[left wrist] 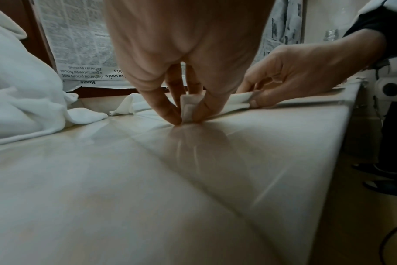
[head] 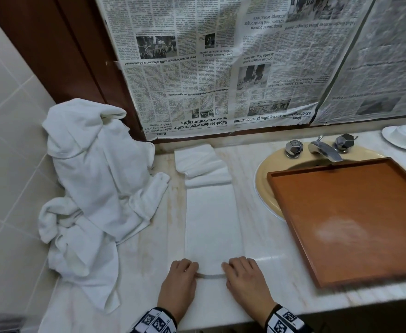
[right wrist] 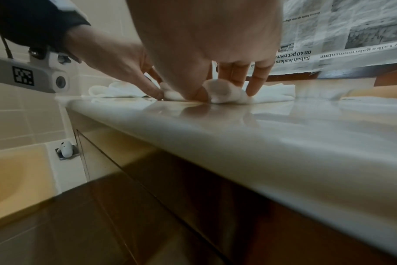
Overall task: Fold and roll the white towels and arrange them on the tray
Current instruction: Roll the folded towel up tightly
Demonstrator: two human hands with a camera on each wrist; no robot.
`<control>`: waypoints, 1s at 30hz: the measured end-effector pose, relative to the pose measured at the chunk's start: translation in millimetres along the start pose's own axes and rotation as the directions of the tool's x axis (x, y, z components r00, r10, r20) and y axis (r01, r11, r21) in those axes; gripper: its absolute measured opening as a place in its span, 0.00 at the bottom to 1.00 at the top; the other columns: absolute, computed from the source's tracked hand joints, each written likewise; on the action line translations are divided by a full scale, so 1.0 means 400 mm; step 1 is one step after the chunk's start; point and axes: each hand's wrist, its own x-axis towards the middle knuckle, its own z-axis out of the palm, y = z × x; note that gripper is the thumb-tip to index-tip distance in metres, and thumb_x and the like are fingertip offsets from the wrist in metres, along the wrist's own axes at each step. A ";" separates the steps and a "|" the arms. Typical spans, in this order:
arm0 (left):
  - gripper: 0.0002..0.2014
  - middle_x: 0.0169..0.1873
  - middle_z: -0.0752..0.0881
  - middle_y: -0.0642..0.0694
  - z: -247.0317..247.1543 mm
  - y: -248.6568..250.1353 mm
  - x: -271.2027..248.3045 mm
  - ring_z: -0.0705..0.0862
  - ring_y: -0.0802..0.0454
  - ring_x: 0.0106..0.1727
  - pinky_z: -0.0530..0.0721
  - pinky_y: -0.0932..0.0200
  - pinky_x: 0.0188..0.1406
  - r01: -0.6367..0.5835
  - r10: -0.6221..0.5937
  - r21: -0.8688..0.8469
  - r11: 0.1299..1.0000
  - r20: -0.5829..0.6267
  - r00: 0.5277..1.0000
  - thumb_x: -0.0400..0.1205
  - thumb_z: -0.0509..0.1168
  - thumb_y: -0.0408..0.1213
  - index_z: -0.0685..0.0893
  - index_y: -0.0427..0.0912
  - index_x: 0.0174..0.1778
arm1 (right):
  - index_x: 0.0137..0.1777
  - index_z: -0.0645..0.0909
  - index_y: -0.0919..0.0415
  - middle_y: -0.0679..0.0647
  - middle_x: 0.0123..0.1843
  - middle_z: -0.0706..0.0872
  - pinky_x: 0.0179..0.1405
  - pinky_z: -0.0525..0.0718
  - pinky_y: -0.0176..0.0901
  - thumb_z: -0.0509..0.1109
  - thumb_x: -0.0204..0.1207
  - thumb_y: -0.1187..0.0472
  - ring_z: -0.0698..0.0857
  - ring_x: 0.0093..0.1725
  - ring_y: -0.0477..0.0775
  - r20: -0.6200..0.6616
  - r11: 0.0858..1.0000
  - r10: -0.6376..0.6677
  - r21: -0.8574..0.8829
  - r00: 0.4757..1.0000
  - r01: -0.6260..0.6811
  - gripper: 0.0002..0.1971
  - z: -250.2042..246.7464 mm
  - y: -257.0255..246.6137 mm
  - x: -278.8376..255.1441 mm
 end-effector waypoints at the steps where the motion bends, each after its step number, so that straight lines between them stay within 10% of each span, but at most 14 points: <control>1: 0.22 0.41 0.80 0.58 -0.007 0.005 0.002 0.72 0.57 0.45 0.80 0.65 0.23 0.011 -0.011 -0.006 1.000 0.009 1.000 0.61 0.80 0.31 0.81 0.53 0.45 | 0.47 0.87 0.57 0.52 0.41 0.82 0.41 0.79 0.47 0.75 0.61 0.64 0.80 0.38 0.56 0.006 1.000 0.012 0.023 1.000 -0.012 0.13 -0.004 -0.003 0.001; 11: 0.05 0.41 0.79 0.58 -0.033 0.003 0.019 0.77 0.57 0.43 0.70 0.69 0.41 0.121 -0.111 -0.204 0.971 0.060 0.992 0.83 0.63 0.40 0.83 0.52 0.51 | 0.41 0.85 0.49 0.45 0.37 0.82 0.34 0.79 0.41 0.71 0.64 0.57 0.80 0.36 0.50 0.271 0.988 0.052 0.129 0.961 -0.090 0.06 -0.057 0.015 0.024; 16: 0.08 0.41 0.80 0.57 -0.052 0.009 0.031 0.78 0.59 0.43 0.72 0.65 0.42 0.232 -0.191 -0.243 0.942 0.182 0.965 0.86 0.61 0.45 0.80 0.51 0.59 | 0.58 0.80 0.53 0.48 0.50 0.88 0.55 0.77 0.44 0.59 0.82 0.54 0.84 0.50 0.52 0.484 0.857 0.133 0.381 0.865 -0.346 0.11 -0.101 0.041 0.069; 20: 0.07 0.34 0.80 0.54 -0.058 0.029 0.048 0.79 0.56 0.36 0.77 0.61 0.38 0.347 -0.293 -0.286 0.893 0.217 0.931 0.85 0.64 0.47 0.77 0.50 0.54 | 0.58 0.77 0.53 0.50 0.47 0.86 0.49 0.82 0.47 0.64 0.80 0.54 0.84 0.46 0.53 0.494 0.762 0.245 0.434 0.834 -0.480 0.09 -0.097 0.043 0.079; 24: 0.09 0.43 0.79 0.51 -0.054 0.036 0.064 0.80 0.52 0.42 0.80 0.57 0.42 0.363 -0.334 -0.234 0.902 0.153 0.930 0.83 0.65 0.48 0.76 0.50 0.54 | 0.57 0.77 0.49 0.47 0.49 0.77 0.36 0.77 0.45 0.64 0.81 0.57 0.78 0.39 0.52 0.403 0.877 0.169 0.355 0.900 -0.324 0.07 -0.079 0.040 0.070; 30: 0.10 0.56 0.78 0.56 -0.032 0.045 0.041 0.75 0.51 0.58 0.75 0.59 0.40 0.016 -0.016 0.000 1.000 0.094 0.995 0.86 0.60 0.37 0.83 0.53 0.59 | 0.36 0.82 0.54 0.50 0.43 0.80 0.35 0.75 0.47 0.75 0.60 0.61 0.79 0.42 0.56 0.226 0.996 -0.024 0.084 0.974 0.005 0.06 -0.075 0.033 0.047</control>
